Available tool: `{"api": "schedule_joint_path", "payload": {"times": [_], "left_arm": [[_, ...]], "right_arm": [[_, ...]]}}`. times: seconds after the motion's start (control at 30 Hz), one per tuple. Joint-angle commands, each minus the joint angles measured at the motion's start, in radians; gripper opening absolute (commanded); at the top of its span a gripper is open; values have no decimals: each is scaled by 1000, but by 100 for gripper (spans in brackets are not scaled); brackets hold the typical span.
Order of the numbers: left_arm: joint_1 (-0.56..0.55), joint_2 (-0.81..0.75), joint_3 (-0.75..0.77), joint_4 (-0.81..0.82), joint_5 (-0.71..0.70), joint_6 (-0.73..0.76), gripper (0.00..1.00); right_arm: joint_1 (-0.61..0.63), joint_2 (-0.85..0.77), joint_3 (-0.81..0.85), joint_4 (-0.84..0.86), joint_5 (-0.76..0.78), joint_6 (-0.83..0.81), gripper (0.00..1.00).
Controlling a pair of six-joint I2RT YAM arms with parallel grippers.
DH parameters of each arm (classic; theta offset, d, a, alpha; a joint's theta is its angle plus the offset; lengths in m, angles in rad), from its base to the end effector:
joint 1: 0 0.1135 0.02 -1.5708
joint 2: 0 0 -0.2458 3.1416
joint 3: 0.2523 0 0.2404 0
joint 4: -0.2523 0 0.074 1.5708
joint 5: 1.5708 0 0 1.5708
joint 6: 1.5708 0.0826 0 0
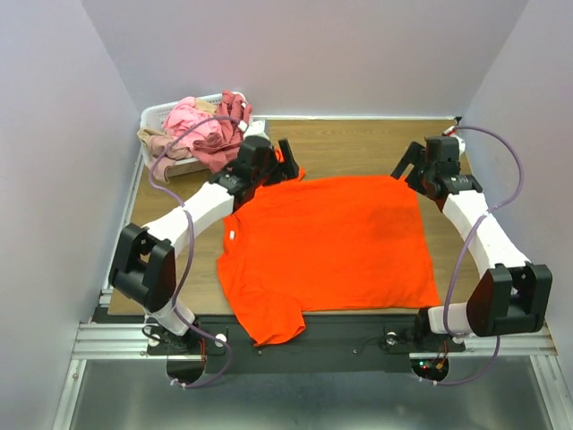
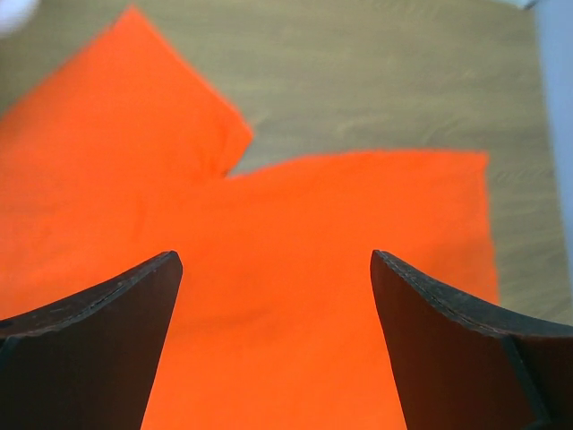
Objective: Fold and stack the t-shirts
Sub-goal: Flatten the tshirt out
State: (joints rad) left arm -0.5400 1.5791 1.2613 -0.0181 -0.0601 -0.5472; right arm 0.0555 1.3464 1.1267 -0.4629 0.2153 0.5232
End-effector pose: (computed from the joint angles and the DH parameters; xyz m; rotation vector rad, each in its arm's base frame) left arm 0.3539 -0.2064 0.2920 -0.0490 1.9640 -0.6708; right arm 0.3261 0.0004 0.2634 0.6291 2.1454 0.0719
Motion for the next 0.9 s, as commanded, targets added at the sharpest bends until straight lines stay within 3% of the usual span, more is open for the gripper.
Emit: {"api": "schedule_joint_path", "payload": {"times": [0.0,0.2,0.5,0.87], "left_arm": [[-18,13,-117,-32,-105,-39,99],[-25,183,-21,-117,-225,-48,98],[5,474,283,-218,-244,-7,98],[38,673,501,-233,-156,75,98]], "right_arm": [[7,10,-48,41,-158,-75,100],[7,137,-59,90,-177,-97,100],[7,410,90,104,-45,-69,100],[1,608,208,101,87,-78,100]]}}
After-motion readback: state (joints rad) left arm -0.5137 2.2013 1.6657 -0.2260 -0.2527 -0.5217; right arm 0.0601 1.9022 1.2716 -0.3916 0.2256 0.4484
